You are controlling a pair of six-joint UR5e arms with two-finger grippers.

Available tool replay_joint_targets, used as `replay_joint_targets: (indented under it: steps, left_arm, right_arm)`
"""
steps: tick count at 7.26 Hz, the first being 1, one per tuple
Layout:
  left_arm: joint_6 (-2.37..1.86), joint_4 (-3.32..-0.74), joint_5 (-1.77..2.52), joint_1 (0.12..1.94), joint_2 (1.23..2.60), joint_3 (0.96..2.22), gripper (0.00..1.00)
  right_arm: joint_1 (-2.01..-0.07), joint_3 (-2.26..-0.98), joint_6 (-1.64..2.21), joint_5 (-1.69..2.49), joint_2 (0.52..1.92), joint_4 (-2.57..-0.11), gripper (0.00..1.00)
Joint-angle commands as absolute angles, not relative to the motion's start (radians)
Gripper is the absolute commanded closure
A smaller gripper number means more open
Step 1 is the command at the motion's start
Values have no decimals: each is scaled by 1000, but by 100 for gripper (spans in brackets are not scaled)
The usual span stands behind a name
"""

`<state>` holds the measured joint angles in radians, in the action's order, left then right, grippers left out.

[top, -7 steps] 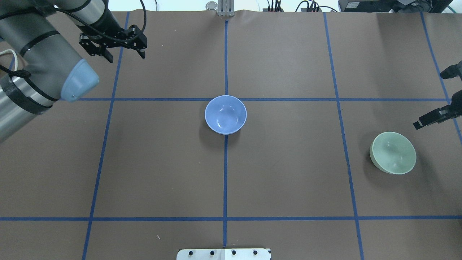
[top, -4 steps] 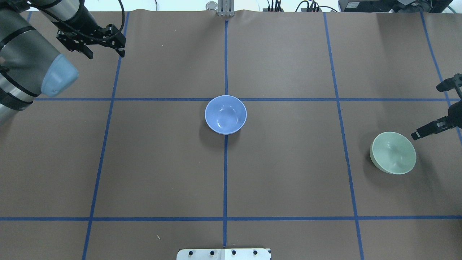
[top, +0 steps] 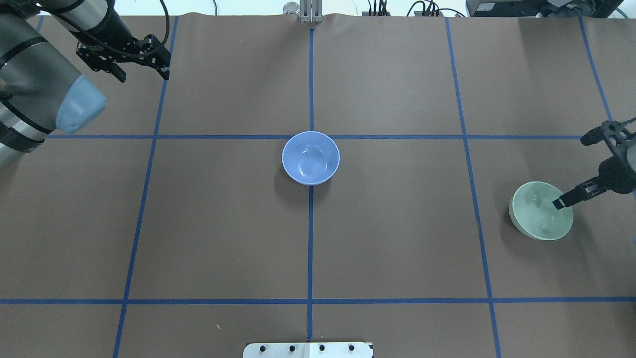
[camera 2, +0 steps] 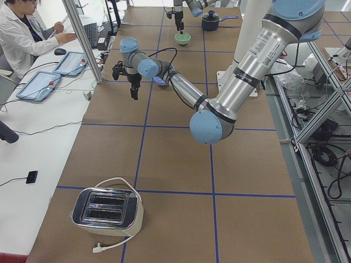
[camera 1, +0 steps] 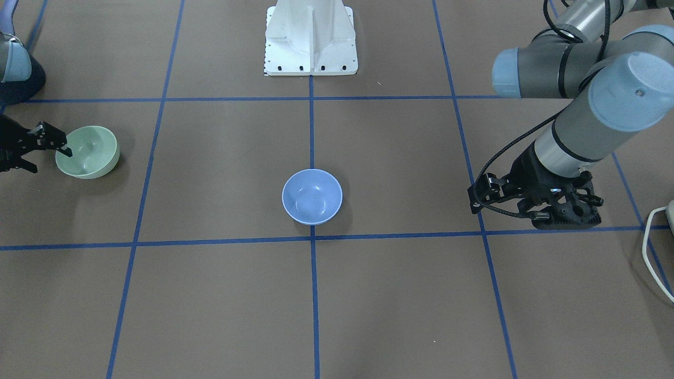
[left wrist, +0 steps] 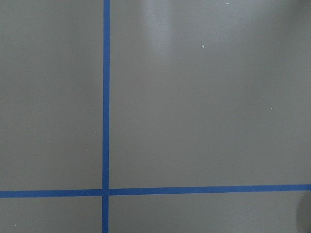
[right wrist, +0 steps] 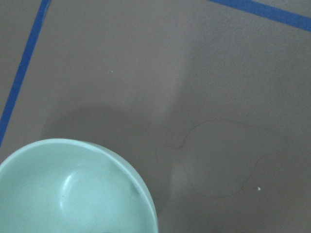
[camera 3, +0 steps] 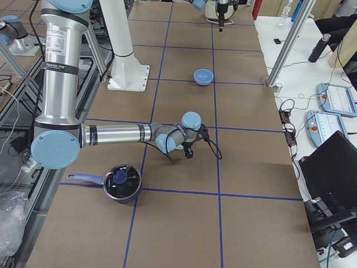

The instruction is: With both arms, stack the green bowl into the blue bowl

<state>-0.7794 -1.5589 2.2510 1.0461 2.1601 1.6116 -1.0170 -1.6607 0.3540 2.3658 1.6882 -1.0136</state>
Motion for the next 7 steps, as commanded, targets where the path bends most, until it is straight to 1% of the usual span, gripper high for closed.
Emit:
replay_joint_targets:
  steps: [1,3,5,6,7]
  left_arm:
    - [-779,-1560,2250,1046,2155,1609,3]
    - [-779,-1571,2247,1045,2149,1605,3]
    - [-779,-1571,2246,1045,2149,1601,3]
    - [-778,-1571,2244,1045,2149,1601,3]
    - [-778,-1571,2244,1043,2149,1601,3]
  right_arm:
    - [-990,-1660,353,2353,1687,-1009,45]
    - [-980,-1660,353,2350,1681,-1009,73]
    - [-980,-1661,353,2352,1675,-1011,78]
    - [-980,-1664,354,2353,1671,-1011,83]
    - [-980,-1663,354,2353,1667,-1011,85]
